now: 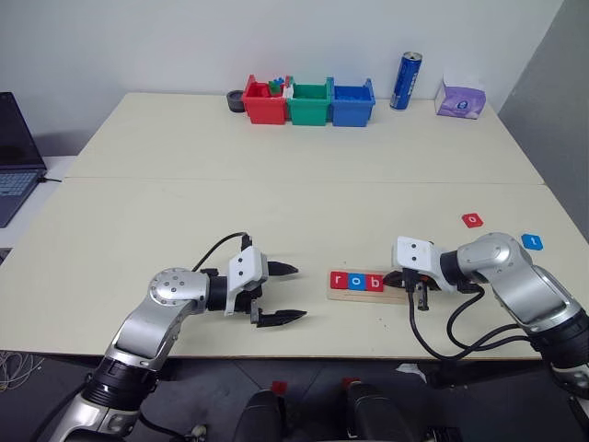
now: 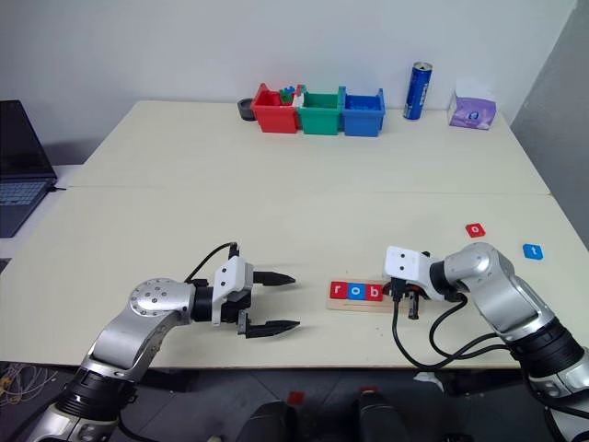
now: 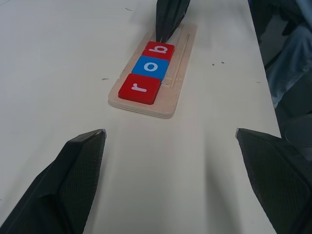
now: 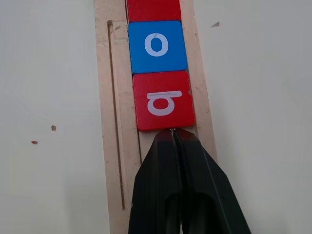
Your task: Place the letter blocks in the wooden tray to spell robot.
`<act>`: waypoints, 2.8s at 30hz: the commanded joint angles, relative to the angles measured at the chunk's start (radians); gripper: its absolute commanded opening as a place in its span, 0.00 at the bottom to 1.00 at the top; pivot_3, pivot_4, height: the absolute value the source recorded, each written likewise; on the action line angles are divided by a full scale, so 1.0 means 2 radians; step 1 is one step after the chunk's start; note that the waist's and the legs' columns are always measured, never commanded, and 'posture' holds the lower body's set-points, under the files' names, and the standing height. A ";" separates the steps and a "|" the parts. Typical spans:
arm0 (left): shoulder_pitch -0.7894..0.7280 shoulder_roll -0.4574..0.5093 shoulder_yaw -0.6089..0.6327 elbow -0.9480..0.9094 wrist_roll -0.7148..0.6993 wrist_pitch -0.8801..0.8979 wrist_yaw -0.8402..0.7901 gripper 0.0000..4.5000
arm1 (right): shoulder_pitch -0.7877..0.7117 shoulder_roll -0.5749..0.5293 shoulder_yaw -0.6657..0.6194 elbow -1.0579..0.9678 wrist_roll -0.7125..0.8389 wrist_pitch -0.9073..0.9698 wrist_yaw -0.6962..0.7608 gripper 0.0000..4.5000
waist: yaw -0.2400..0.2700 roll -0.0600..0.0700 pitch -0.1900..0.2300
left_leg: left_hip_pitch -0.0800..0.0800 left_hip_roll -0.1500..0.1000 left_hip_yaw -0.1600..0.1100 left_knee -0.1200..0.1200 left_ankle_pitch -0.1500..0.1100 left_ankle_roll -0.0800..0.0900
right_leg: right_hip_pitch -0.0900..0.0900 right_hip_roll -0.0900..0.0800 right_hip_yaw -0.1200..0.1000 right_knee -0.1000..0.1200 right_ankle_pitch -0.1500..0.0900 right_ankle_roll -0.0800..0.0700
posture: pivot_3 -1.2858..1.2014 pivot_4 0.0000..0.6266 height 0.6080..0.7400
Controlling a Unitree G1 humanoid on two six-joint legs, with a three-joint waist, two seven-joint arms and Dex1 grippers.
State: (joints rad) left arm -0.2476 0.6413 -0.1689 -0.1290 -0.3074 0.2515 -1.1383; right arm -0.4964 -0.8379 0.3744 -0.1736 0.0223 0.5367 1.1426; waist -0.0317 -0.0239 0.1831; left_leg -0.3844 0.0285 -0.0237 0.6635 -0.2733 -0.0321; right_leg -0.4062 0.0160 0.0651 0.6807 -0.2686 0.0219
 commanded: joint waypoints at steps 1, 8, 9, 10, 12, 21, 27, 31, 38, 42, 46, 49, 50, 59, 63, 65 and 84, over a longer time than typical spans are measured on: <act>0.001 -0.001 0.004 -0.017 -0.002 -0.006 0.004 1.00 | -0.013 0.002 -0.010 -0.008 0.000 -0.004 0.001 0.02 | 0.000 0.000 0.000 | 0.000 0.000 0.000 0.000 0.000 0.000 | 0.000 0.000 0.000 0.000 0.000 0.000 | 0.52 0.24 1.00; 0.001 -0.001 0.002 -0.022 -0.004 -0.002 0.007 1.00 | -0.022 -0.009 -0.032 -0.019 0.012 0.003 0.005 0.02 | 0.000 0.000 0.000 | 0.000 0.000 0.000 0.000 0.000 0.000 | 0.000 0.000 0.000 0.000 0.000 0.000 | 0.52 0.24 1.00; 0.000 -0.001 0.002 -0.022 -0.004 -0.001 0.007 1.00 | -0.020 -0.015 -0.038 -0.026 0.016 0.005 0.008 0.02 | 0.000 0.000 0.000 | 0.000 0.000 0.000 0.000 0.000 0.000 | 0.000 0.000 0.000 0.000 0.000 0.000 | 0.52 0.24 1.00; 0.000 -0.001 0.002 -0.023 -0.005 -0.001 0.007 1.00 | -0.017 -0.020 -0.044 -0.032 0.020 0.008 0.011 0.02 | 0.000 0.000 0.000 | 0.000 0.000 0.000 0.000 0.000 0.000 | 0.000 0.000 0.000 0.000 0.000 0.000 | 0.52 0.24 1.00; 0.000 -0.001 0.002 -0.024 -0.005 0.000 0.008 1.00 | -0.001 -0.032 -0.074 -0.048 0.037 0.021 0.009 0.02 | 0.000 0.000 0.000 | 0.000 0.000 0.000 0.000 0.000 0.000 | 0.000 0.000 0.000 0.000 0.000 0.000 | 0.52 0.24 1.00; -0.003 -0.007 -0.001 -0.035 -0.004 0.011 0.017 1.00 | 0.035 0.054 -0.261 0.012 0.066 0.073 -0.184 0.36 | 0.000 0.000 0.000 | 0.000 0.000 0.000 0.000 0.000 0.000 | 0.000 0.000 0.000 0.000 0.000 0.000 | 0.52 0.24 1.00; -0.010 -0.017 -0.002 -0.039 -0.007 0.022 0.024 1.00 | 0.017 0.086 -0.300 0.100 0.021 0.047 -0.324 0.84 | 0.000 0.000 0.000 | 0.000 0.000 0.000 0.000 0.000 0.000 | 0.000 0.000 0.001 0.000 0.001 -0.001 | 0.52 0.24 1.00; -0.015 -0.020 -0.003 -0.035 -0.004 0.022 0.023 1.00 | -0.028 0.090 -0.298 0.194 0.023 0.025 -0.350 0.99 | -0.001 0.000 0.000 | 0.000 -0.001 0.002 0.000 0.000 0.000 | 0.000 0.000 0.001 0.000 0.001 -0.002 | 0.52 0.24 1.00; -0.021 -0.022 -0.006 -0.037 -0.004 0.023 0.023 1.00 | -0.129 0.085 -0.288 0.403 0.026 -0.031 -0.341 0.99 | -0.003 0.000 0.000 | 0.000 -0.001 0.003 -0.001 0.000 0.000 | 0.000 0.001 0.002 0.000 0.001 -0.002 | 0.52 0.24 1.00; -0.019 -0.018 -0.004 -0.042 -0.006 0.025 0.024 1.00 | -0.161 0.083 -0.266 0.487 0.012 -0.068 -0.325 0.99 | -0.004 0.000 0.000 | 0.000 -0.001 0.002 -0.001 0.000 0.000 | 0.000 0.000 0.002 0.000 0.001 -0.002 | 0.52 0.24 1.00; -0.017 -0.015 -0.003 -0.046 -0.006 0.027 0.024 1.00 | -0.178 0.087 -0.248 0.551 0.002 -0.098 -0.317 0.99 | -0.005 0.000 0.000 | 0.000 -0.001 0.003 -0.001 0.000 0.000 | 0.000 0.000 0.003 0.000 0.001 -0.002 | 0.52 0.24 1.00; -0.019 -0.015 -0.004 -0.047 -0.006 0.028 0.025 1.00 | -0.184 0.090 -0.241 0.584 -0.002 -0.109 -0.316 0.95 | -0.006 0.000 0.000 | 0.000 -0.001 0.003 -0.001 0.000 0.000 | 0.000 0.000 0.003 0.000 0.001 -0.002 | 0.52 0.24 1.00; -0.020 -0.015 -0.004 -0.046 -0.006 0.028 0.025 1.00 | -0.186 0.091 -0.242 0.591 -0.002 -0.107 -0.316 0.91 | -0.007 0.000 0.000 | 0.000 -0.001 0.003 -0.001 0.000 0.000 | 0.000 0.000 0.003 0.000 0.001 -0.002 | 0.52 0.24 1.00; -0.022 -0.014 -0.005 -0.041 -0.003 0.025 0.022 1.00 | -0.161 0.089 -0.264 0.572 0.019 -0.069 -0.321 0.32 | -0.006 0.000 0.000 | 0.000 -0.001 0.002 0.000 0.000 0.000 | 0.000 0.000 0.003 0.000 0.001 -0.002 | 0.52 0.24 1.00; -0.020 -0.012 -0.004 -0.042 -0.003 0.025 0.021 1.00 | -0.091 0.086 -0.280 0.420 0.032 -0.039 -0.335 0.32 | -0.001 0.000 0.000 | 0.000 0.000 0.001 -0.001 0.000 0.000 | 0.000 0.000 0.002 0.000 0.001 -0.002 | 0.52 0.24 1.00; -0.019 -0.010 -0.003 -0.043 -0.004 0.026 0.019 1.00 | -0.032 0.093 -0.301 0.300 0.047 -0.011 -0.349 0.32 | 0.002 0.001 0.000 | -0.001 0.000 0.000 -0.001 0.000 0.000 | 0.000 0.000 0.002 0.000 0.001 -0.002 | 0.52 0.24 1.00; -0.036 -0.017 -0.017 -0.031 -0.003 0.021 -0.003 1.00 | 0.241 0.353 -0.348 -0.282 0.084 0.312 -0.569 0.32 | -0.001 0.001 -0.001 | -0.001 0.000 0.000 0.000 0.000 0.000 | -0.001 0.000 0.002 0.000 -0.001 0.001 | 0.52 0.24 1.00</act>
State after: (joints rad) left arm -0.3049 0.6102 -0.2006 -0.1826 -0.3083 0.3151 -1.1362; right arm -0.0187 -0.1347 -0.3209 -0.6979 0.1990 1.1578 0.0199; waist -0.0334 -0.0210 0.1817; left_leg -0.3855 0.0278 -0.0237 0.6625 -0.2733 -0.0323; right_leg -0.4073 0.0157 0.0689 0.6803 -0.2699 0.0243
